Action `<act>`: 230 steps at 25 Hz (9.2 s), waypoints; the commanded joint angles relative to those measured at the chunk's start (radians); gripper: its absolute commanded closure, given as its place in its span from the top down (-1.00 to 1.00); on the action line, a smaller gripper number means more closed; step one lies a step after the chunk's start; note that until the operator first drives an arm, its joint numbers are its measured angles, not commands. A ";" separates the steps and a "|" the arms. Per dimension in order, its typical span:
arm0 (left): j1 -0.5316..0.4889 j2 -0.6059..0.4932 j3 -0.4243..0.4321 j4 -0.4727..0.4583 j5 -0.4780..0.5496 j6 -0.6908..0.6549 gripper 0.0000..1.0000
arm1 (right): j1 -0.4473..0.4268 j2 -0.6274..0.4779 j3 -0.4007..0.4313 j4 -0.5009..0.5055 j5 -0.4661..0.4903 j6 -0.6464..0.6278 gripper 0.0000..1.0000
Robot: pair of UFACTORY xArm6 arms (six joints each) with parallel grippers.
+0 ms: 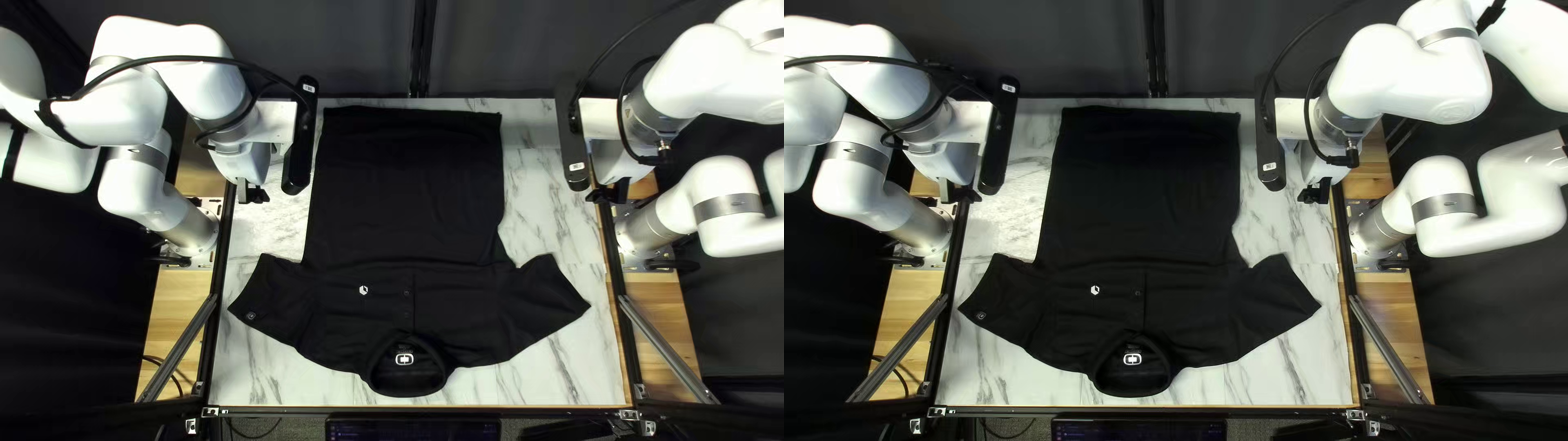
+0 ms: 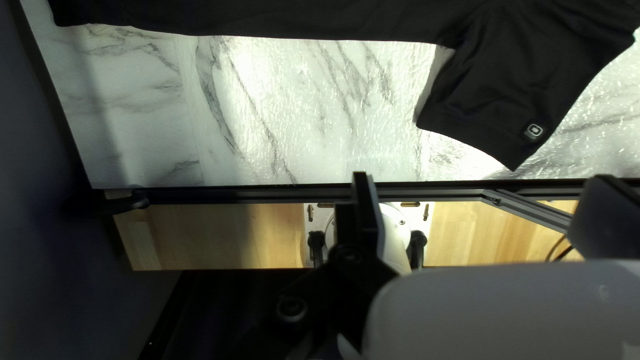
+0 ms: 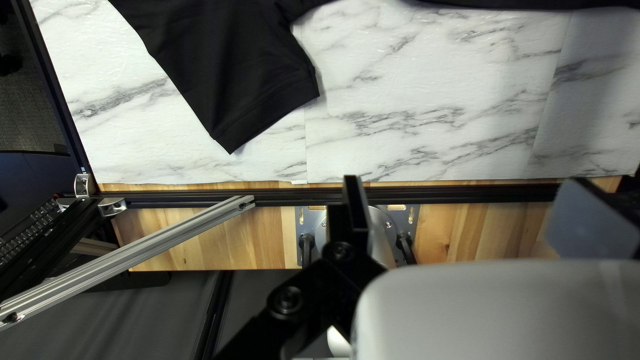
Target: Fold t-shirt
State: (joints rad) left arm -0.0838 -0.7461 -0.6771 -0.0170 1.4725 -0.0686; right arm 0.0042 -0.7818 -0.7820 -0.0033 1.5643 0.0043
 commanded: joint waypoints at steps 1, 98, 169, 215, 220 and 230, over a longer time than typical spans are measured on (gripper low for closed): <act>-0.081 0.096 0.064 -0.014 -0.114 -0.076 1.00 | 0.000 0.000 0.000 0.000 0.000 0.000 1.00; -0.797 0.748 0.088 0.045 -0.347 -0.332 1.00 | 0.000 0.000 0.000 0.000 0.000 0.000 1.00; -0.610 1.002 -0.503 0.390 0.033 -0.097 -1.00 | 0.000 0.000 0.000 0.000 0.000 0.000 1.00; -0.521 1.020 -0.411 0.437 -0.141 0.048 1.00 | 0.000 0.000 0.000 0.000 0.000 0.000 1.00; -0.532 0.913 -0.351 0.357 -0.163 0.018 1.00 | 0.000 0.000 0.000 0.000 0.000 0.000 1.00; -0.501 0.767 -0.158 0.224 -0.411 -0.125 1.00 | 0.000 0.000 0.000 0.000 0.000 0.000 1.00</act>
State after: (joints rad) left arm -0.5846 0.0378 -0.8614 0.2247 1.0994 -0.1549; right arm 0.0042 -0.7818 -0.7820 -0.0033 1.5643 0.0043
